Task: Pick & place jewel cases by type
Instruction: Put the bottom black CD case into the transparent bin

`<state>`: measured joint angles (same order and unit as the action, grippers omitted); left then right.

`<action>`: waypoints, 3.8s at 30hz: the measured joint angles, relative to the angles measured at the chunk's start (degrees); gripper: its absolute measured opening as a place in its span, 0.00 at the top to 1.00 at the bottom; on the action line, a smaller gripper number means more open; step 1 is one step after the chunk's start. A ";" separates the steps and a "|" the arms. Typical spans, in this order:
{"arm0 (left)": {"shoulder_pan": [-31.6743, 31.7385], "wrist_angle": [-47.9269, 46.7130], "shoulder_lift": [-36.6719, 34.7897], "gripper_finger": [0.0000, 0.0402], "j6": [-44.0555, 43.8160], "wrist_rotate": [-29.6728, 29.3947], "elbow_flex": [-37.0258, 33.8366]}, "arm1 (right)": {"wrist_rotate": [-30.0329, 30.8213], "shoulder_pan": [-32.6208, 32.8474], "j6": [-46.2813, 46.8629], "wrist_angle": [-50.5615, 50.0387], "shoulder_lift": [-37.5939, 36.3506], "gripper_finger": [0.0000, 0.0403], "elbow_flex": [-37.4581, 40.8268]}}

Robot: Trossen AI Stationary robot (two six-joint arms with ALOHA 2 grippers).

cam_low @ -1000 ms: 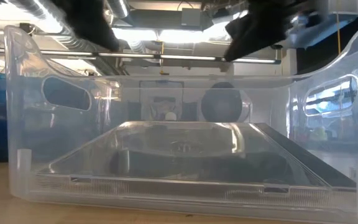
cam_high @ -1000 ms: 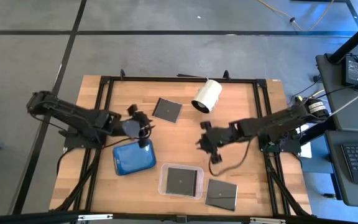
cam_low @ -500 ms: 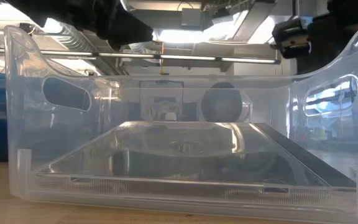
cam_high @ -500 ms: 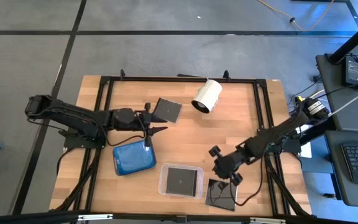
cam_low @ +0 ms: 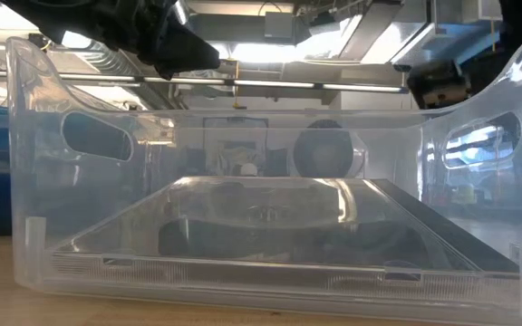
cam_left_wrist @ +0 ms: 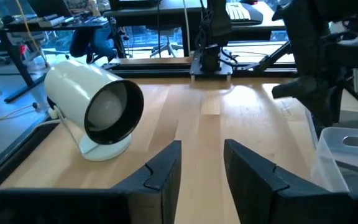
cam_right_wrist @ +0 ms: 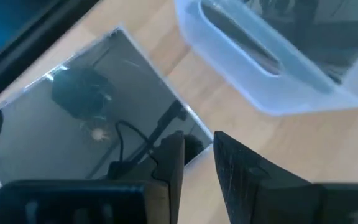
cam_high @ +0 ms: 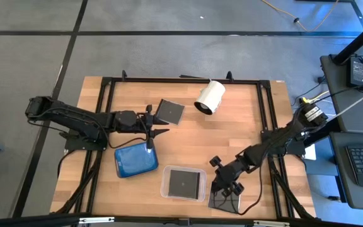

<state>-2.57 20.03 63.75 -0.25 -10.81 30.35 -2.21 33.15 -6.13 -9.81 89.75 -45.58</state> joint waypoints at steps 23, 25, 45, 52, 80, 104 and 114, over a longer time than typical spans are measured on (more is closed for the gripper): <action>0.07 -0.55 0.02 0.70 2.10 -1.77 0.00 | -1.58 -0.43 4.71 6.61 9.97 0.77 -0.27; 0.07 -0.59 0.02 0.70 2.08 -1.77 0.00 | -0.96 -1.01 5.85 5.10 9.95 0.77 -0.33; 0.06 -1.99 0.02 0.71 3.04 -2.22 0.00 | 5.11 -11.08 -4.05 -13.91 4.05 0.77 -0.11; 0.07 -3.69 0.02 0.70 3.06 -4.32 0.00 | 5.23 -18.15 -9.71 -14.84 4.07 0.77 -0.07; 2.38 0.30 2.11 0.71 -2.12 -2.25 0.30 | -0.59 -37.92 -17.98 2.00 -0.57 0.77 0.13; 7.98 -0.54 39.36 0.79 7.65 16.31 24.58 | 10.30 -24.93 13.88 -18.44 -22.61 0.77 9.16; 7.98 0.01 40.71 0.79 8.50 14.99 26.69 | 17.61 -22.83 21.08 -8.05 -32.23 0.77 22.62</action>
<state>5.41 20.04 104.46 8.25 4.18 57.04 15.40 10.33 14.95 -17.86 57.52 -22.96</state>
